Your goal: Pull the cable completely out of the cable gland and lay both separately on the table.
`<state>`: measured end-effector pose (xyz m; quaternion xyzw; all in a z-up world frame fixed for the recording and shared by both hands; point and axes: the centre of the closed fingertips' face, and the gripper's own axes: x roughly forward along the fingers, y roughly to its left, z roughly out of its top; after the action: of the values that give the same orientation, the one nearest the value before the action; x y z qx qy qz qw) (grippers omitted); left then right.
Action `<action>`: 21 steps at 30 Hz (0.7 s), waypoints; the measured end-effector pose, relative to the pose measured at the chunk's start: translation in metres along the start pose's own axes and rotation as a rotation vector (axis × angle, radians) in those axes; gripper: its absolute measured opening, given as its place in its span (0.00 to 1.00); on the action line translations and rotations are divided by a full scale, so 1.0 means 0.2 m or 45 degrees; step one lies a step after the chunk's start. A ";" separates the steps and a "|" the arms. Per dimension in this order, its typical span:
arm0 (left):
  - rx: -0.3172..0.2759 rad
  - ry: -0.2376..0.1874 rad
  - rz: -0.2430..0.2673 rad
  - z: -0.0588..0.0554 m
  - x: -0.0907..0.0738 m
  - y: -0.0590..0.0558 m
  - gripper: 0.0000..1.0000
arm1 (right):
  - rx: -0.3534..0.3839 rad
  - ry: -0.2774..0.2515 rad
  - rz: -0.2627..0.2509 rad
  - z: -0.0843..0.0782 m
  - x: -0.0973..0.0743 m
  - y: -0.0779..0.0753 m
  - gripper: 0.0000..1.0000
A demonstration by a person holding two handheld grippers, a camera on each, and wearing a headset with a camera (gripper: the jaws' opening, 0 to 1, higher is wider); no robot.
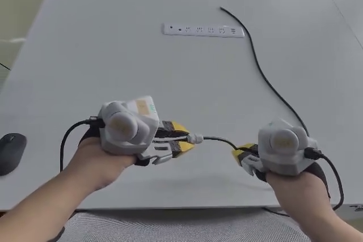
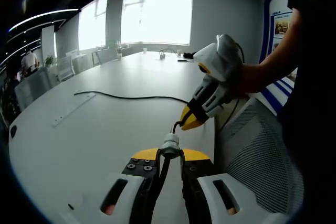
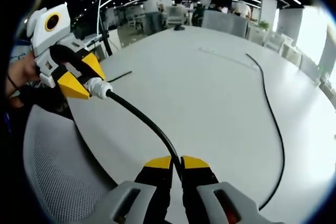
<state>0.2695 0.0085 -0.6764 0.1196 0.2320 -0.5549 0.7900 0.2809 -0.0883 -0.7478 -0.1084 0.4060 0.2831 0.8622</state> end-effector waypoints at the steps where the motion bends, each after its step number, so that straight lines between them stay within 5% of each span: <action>1: -0.002 0.002 0.001 0.00 0.00 0.00 0.15 | -0.014 -0.001 -0.003 0.00 0.00 0.00 0.01; 21: -0.010 0.031 -0.010 -0.04 -0.02 -0.01 0.16 | -0.101 -0.006 0.036 -0.01 -0.06 0.04 0.10</action>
<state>0.2650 0.0159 -0.6817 0.1223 0.2444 -0.5554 0.7854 0.2687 -0.0874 -0.7385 -0.1364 0.3939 0.3113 0.8540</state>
